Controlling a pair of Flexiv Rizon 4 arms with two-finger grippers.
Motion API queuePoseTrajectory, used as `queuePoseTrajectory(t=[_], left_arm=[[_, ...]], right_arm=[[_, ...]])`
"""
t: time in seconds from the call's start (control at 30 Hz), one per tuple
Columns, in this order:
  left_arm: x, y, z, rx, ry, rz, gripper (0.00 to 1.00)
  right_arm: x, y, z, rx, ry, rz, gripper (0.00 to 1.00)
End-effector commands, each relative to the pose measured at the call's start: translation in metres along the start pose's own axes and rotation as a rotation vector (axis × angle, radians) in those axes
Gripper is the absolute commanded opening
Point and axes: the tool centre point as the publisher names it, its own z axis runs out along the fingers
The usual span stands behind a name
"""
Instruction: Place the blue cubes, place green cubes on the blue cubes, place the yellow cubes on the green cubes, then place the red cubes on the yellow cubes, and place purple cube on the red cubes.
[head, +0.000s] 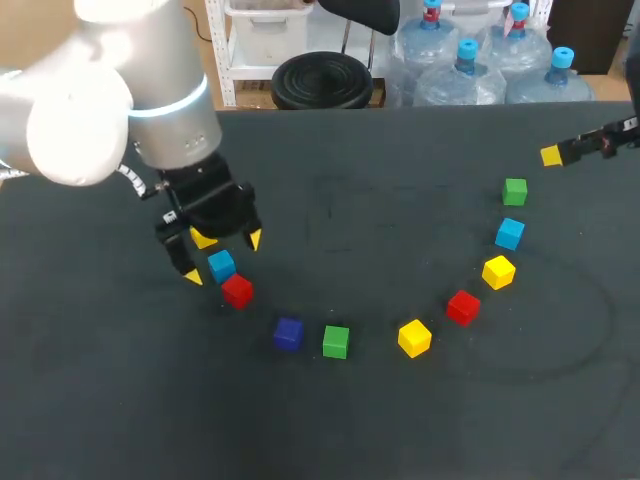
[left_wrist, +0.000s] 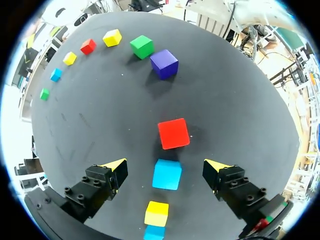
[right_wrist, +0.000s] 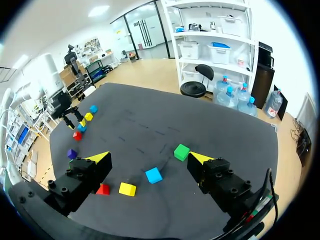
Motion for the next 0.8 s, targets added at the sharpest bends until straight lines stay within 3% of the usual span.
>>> queuePoseTrajectory(t=[0.03, 0.17, 0.67, 0.73, 0.8], left_arm=[[0.001, -0.003, 0.003, -0.002, 0.005, -0.009, 0.91], [0.003, -0.003, 0.005, 0.001, 0.004, -0.015, 0.81], [0.010, -0.003, 0.010, 0.010, 0.010, -0.013, 0.63], [0.012, -0.004, 0.010, 0.011, 0.011, -0.015, 0.52], [0.012, -0.004, 0.010, 0.010, 0.012, -0.018, 0.49]], right_arm=[[0.000, -0.001, 0.001, -0.004, -0.002, -0.001, 1.00], [0.000, -0.001, 0.001, -0.004, -0.002, -0.001, 1.00], [0.000, -0.001, 0.001, -0.004, -0.002, -0.001, 1.00], [0.000, -0.001, 0.001, -0.004, -0.002, -0.001, 1.00], [0.000, -0.001, 0.001, -0.004, -0.002, -0.001, 1.00]])
